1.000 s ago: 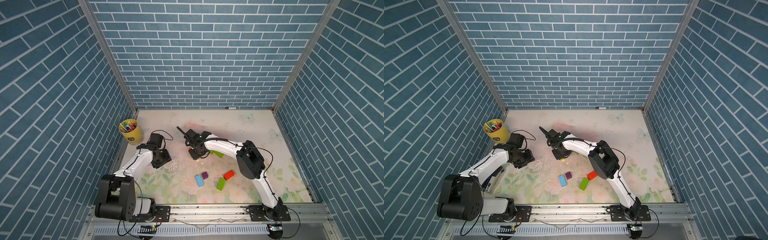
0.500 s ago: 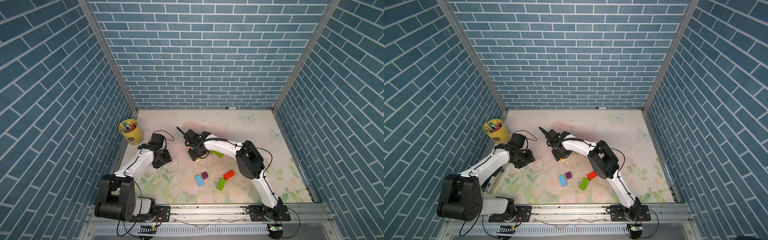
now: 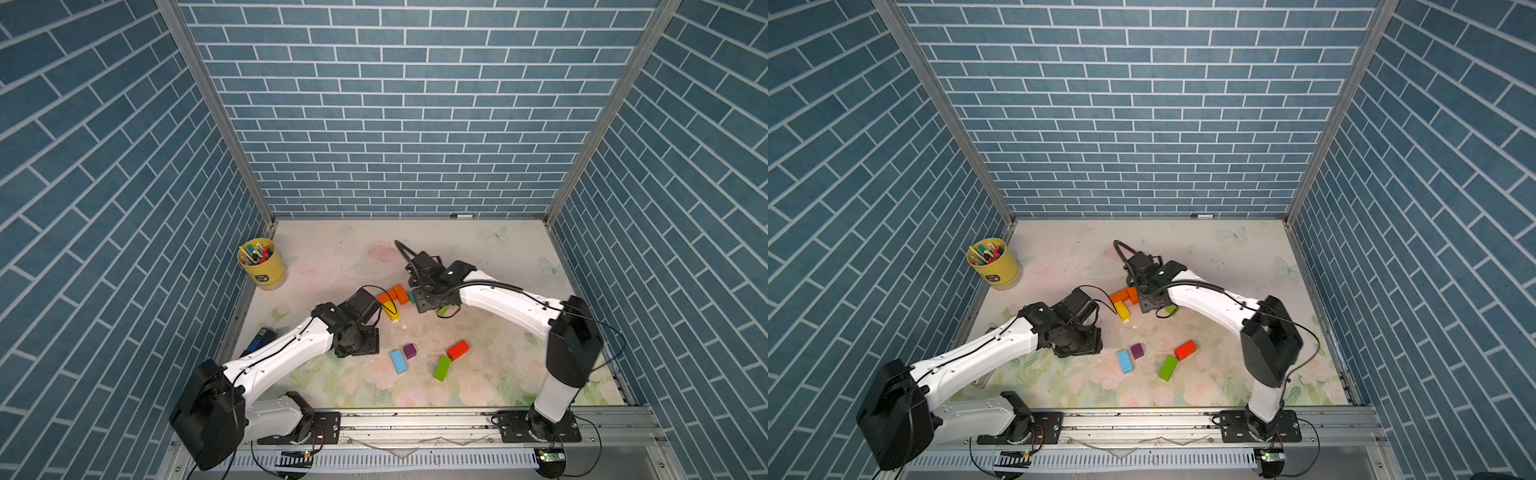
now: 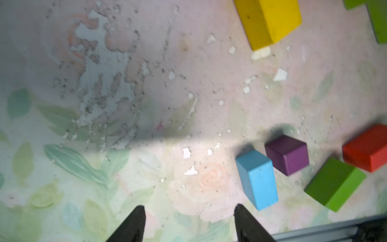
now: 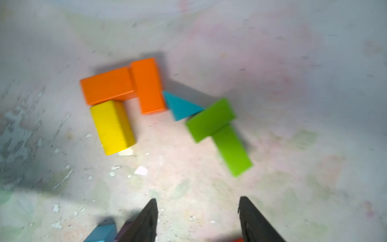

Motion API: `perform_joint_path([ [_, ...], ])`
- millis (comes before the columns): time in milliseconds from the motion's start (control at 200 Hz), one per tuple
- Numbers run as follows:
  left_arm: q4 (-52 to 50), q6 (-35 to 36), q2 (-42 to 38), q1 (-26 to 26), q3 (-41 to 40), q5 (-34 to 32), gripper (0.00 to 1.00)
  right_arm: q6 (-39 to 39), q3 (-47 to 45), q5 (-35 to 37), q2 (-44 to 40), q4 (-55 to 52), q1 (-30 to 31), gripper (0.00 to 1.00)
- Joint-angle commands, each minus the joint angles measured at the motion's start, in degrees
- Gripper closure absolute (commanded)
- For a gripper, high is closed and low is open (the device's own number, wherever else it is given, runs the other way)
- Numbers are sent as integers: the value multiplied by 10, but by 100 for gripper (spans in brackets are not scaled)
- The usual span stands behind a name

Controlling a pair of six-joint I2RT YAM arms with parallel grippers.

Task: Assemble a heart with building blocks
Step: Assemble the building block at the center of the board, then pick up the building block from the center of the board.

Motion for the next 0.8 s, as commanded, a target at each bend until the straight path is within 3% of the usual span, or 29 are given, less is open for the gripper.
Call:
perform_joint_path([
  [0, -11, -58, 27, -51, 18, -3, 26, 71, -60, 44, -48, -25, -29, 37],
  [210, 2, -64, 160, -127, 99, 1, 20, 76, -146, 38, -121, -18, -48, 38],
  [420, -11, -68, 217, -142, 127, -25, 19, 76, -190, 29, -169, -10, -53, 38],
  [795, -30, -69, 249, -142, 124, -54, 38, 67, -222, 20, -204, -8, -73, 54],
])
